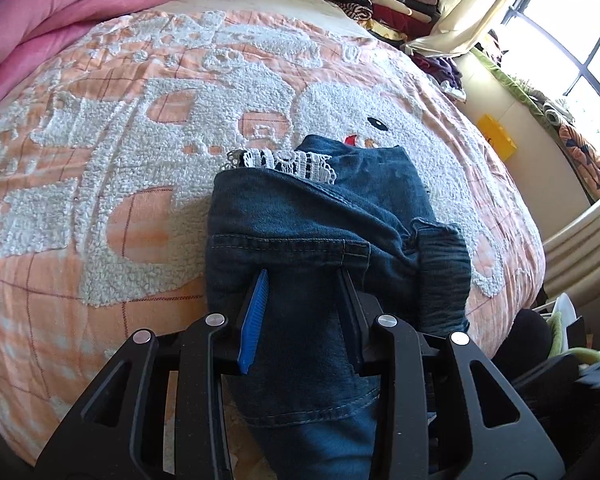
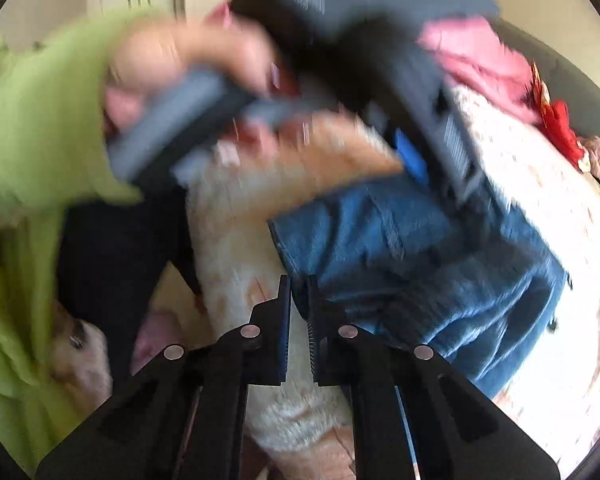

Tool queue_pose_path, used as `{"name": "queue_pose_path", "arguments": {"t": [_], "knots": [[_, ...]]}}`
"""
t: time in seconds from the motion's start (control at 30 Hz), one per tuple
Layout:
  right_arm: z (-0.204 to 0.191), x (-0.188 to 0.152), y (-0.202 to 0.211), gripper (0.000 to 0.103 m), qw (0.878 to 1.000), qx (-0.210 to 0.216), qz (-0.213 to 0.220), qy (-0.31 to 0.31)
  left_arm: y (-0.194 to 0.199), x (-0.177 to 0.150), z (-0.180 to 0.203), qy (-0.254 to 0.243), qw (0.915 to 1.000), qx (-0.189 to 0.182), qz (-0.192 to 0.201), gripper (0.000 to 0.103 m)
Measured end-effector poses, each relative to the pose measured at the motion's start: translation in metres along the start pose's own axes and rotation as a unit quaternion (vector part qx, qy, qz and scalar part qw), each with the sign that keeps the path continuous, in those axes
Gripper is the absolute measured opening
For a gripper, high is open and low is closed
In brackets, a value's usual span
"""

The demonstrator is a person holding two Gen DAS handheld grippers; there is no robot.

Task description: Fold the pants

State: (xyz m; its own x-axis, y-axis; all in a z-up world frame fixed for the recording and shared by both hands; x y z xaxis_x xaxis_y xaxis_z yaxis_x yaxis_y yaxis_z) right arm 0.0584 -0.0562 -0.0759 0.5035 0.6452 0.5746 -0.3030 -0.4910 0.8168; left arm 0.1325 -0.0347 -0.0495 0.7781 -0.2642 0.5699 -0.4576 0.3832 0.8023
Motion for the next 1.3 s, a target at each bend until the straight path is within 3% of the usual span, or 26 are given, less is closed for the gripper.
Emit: {"name": "queue_pose_path", "arguments": {"t": [0.13, 0.37, 0.73, 0.97, 1.23, 1.3], "knots": [[0.008, -0.004, -0.009, 0.008, 0.999, 0.017, 0.004, -0.041, 0.003, -0.001, 0.004, -0.007, 0.9999, 0.008, 0.002, 0.027], [0.003, -0.008, 0.003, 0.012, 0.997, 0.009, 0.024, -0.072, 0.014, -0.001, 0.009, -0.008, 0.9996, 0.017, 0.023, 0.034], [-0.003, -0.01, 0.021, 0.017, 0.995, 0.01, 0.034, -0.094, 0.027, 0.0, 0.014, -0.016, 0.9988, 0.027, 0.036, 0.039], [-0.011, -0.008, 0.029, 0.03, 0.994, 0.005, 0.044, -0.096, 0.034, 0.001, 0.017, -0.017, 0.9984, 0.029, 0.045, 0.042], [-0.023, 0.008, 0.042, 0.034, 0.994, 0.009, 0.076, -0.081, 0.042, -0.001, 0.01, -0.01, 0.9981, 0.034, 0.05, 0.043], [-0.023, 0.018, 0.041, 0.042, 0.993, 0.011, 0.085, -0.077, 0.042, -0.001, 0.006, -0.003, 0.9981, 0.036, 0.049, 0.043]]}}
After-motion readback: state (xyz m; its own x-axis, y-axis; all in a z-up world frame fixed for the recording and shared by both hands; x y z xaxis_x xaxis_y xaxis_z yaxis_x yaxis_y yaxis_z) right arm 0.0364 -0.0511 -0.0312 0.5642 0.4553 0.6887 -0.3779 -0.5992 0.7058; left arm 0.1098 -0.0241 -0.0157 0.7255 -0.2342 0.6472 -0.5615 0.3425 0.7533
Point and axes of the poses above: each gripper's, at about its wrist camera, not at the fingertips, and y roughly against the way its jaws point, z to its right, x to its top, the point moved 2 cm from there along -y, roughly the way its jaws point, and after that the axes turned 13 degrees about -y, right-handed, at the moved point
